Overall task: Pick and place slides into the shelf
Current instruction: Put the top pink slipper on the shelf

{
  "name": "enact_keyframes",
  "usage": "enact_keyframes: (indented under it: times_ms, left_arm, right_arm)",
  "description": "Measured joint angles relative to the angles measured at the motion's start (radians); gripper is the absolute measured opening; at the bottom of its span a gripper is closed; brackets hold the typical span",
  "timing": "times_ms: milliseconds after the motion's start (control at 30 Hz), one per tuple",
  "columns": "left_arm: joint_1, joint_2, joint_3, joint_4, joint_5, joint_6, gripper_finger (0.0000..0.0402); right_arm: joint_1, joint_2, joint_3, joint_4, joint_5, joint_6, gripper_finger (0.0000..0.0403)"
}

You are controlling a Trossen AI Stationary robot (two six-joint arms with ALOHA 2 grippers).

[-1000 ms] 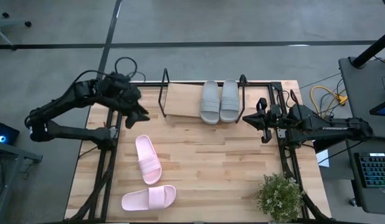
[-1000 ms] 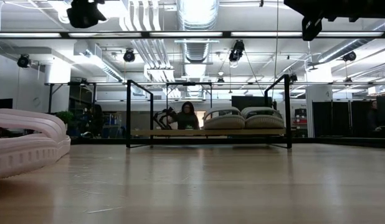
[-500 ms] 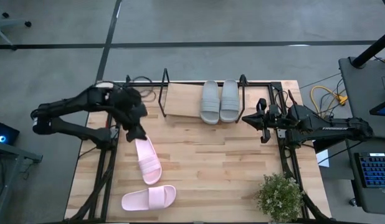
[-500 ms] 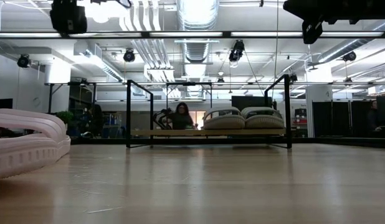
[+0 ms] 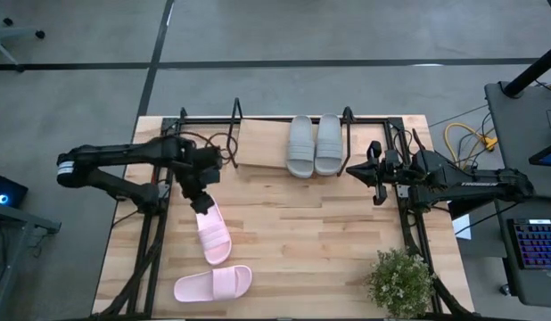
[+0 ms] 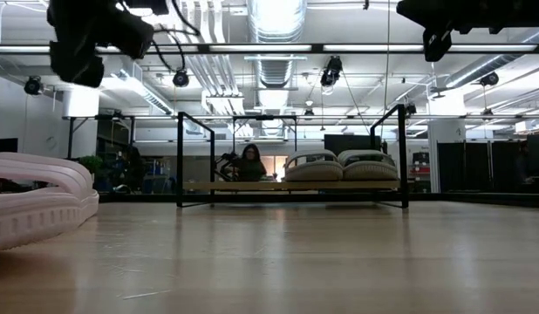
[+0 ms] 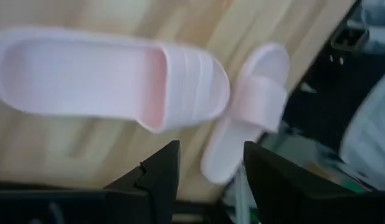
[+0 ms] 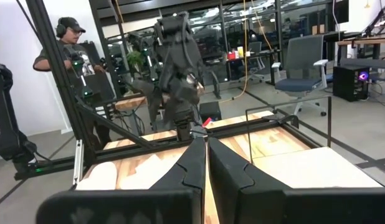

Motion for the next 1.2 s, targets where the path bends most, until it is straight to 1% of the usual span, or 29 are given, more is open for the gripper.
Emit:
enact_keyframes:
  times_ms: [167, 300, 400, 500, 600, 700, 833, 1067, 1200]
  left_arm:
    - [0.0, 0.05, -0.078, 0.008, 0.125, 0.02, 0.0162]
    - [-0.001, 0.079, -0.111, 0.019, 0.156, 0.094, 0.0166]
    - [-0.001, 0.08, -0.137, 0.07, 0.172, 0.141, 0.0188]
    - [-0.003, 0.078, -0.155, 0.14, 0.168, 0.172, 0.0225]
    - [-0.004, 0.075, -0.155, 0.152, 0.14, 0.23, 0.0261]
    - [-0.005, 0.081, -0.164, 0.156, 0.112, 0.264, 0.0281]
    - [-0.005, 0.097, -0.217, 0.202, 0.106, 0.264, 0.0285]
    - [-0.005, 0.125, -0.334, 0.207, 0.087, 0.291, 0.0286]
    - [-0.005, 0.115, -0.387, 0.287, 0.082, 0.288, 0.0286]
  right_arm:
    - [0.0, 0.0, 0.0, 0.0, 0.0, 0.0, 0.0009]
    - [0.0, 0.0, 0.0, 0.0, 0.0, 0.0, 0.0009]
    - [0.0, 0.0, 0.0, 0.0, 0.0, 0.0, 0.0009]
    - [0.0, 0.0, 0.0, 0.0, 0.0, 0.008, 0.0009]
    - [0.0, 0.0, 0.0, 0.0, 0.0, 0.008, 0.0009]
    - [0.0, 0.0, 0.0, 0.0, 0.0, 0.008, 0.0009]
    - [0.0, 0.0, 0.0, 0.0, 0.0, 0.008, 0.0009]
    - [0.0, 0.0, 0.0, 0.001, 0.0, 0.008, 0.0009]
    - [0.0, 0.0, 0.0, 0.001, 0.001, 0.008, 0.0009]
